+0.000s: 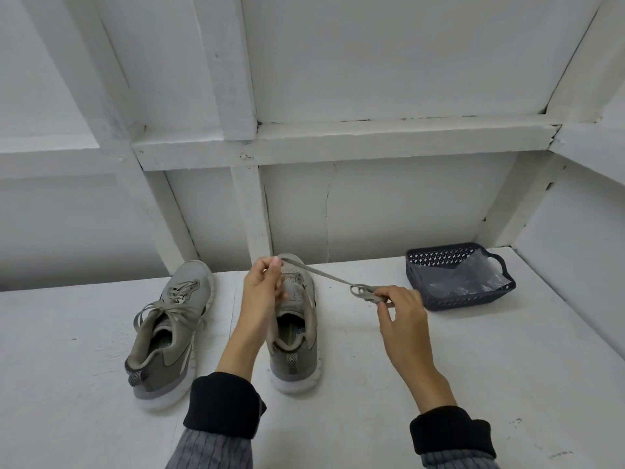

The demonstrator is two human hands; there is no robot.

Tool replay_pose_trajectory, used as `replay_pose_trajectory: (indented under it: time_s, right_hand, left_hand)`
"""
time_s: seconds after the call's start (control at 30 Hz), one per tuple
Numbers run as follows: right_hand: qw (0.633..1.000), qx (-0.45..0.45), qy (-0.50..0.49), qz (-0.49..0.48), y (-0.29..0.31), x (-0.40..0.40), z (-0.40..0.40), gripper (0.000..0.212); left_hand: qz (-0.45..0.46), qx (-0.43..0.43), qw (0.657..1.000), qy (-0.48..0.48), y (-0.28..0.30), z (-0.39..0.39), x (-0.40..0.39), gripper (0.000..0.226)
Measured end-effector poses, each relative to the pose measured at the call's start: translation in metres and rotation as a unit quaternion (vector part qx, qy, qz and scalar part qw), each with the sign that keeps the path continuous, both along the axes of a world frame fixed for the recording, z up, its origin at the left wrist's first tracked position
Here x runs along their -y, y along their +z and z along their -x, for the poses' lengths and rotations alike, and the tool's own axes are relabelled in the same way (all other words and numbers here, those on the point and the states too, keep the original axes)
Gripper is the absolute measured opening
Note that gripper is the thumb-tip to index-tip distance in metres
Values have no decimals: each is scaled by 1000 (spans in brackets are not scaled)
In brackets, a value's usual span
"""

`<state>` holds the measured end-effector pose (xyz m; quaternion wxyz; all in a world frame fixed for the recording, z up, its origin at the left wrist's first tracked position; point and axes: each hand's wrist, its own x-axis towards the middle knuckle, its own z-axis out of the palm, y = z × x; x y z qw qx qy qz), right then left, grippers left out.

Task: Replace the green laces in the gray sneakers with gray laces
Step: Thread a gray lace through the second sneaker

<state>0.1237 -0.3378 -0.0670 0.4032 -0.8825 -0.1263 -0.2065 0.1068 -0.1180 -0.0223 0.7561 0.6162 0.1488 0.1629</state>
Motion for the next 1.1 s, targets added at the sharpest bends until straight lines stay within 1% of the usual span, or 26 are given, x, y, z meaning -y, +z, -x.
replay_pose_trajectory:
  time_s: [0.07,0.13,0.23,0.3,0.37,0.47,0.57,0.7,0.77,0.8,0.83,0.87,0.9,0.97,1.0,1.03,1.07,1.1]
  right_hand:
    - [1000,-12,-16,5,-8,2,-2,19]
    - [999,-26,-30,22,-17,4,-4,20]
    - [993,-102,-49,43,-32,8,-5,26]
    - [985,-162,-53,33,-39,9,-5,30]
    - [981,-189,-43,14,-42,7,-6,31]
    - [979,-204,-9,13,-41,-4,-11,31]
    - [974,-221,29,37,-42,-18,-21,33]
    - [970,-200,99,93,-44,-40,-37,38]
    - [961,-200,124,147,-50,-50,-43,39]
    - [957,-194,121,178,-54,-54,-44,35]
    - [958,-176,109,199,-58,-56,-45,25]
    - [962,-165,90,196,-60,-57,-46,11]
    - [970,-165,76,163,-60,-58,-47,5]
    - [979,-195,46,37,-53,-56,-48,18]
    - [977,-209,37,-27,-46,-54,-48,20]
    - [974,-211,36,-76,-36,-51,-48,19]
    - [970,-212,43,-107,-26,-48,-46,17]
    - [965,-214,59,-138,-16,-45,-45,14]
  left_hand:
    - [-42,6,999,16,-2,-1,-7,19]
    - [-61,10,998,33,-3,-1,-11,20]
    - [-56,13,997,57,-2,-1,-13,22]
    - [-58,12,997,51,-1,-1,-14,21]
    - [-73,4,997,32,-2,0,-14,20]
    - [-95,-4,995,-4,-3,0,-12,17]
    - [-125,-5,992,-20,-4,-1,-11,16]
    - [-139,-11,990,-14,-5,-2,-13,16]
    - [-130,-22,991,-16,-4,-2,-15,17]
    - [-119,-27,992,-15,-4,-2,-16,17]
    - [-104,-30,994,-11,-4,-2,-17,17]
    - [-89,-30,996,-4,-4,-3,-17,17]
    - [-79,-30,996,7,-3,-4,-18,16]
    - [-86,-34,995,27,-3,-7,-18,13]
    - [-109,-39,993,37,-4,-7,-17,9]
    - [-154,-49,986,50,-5,-8,-16,5]
    - [-224,-60,970,67,-7,-9,-14,7]
    - [-307,-70,945,83,-9,-9,-10,13]
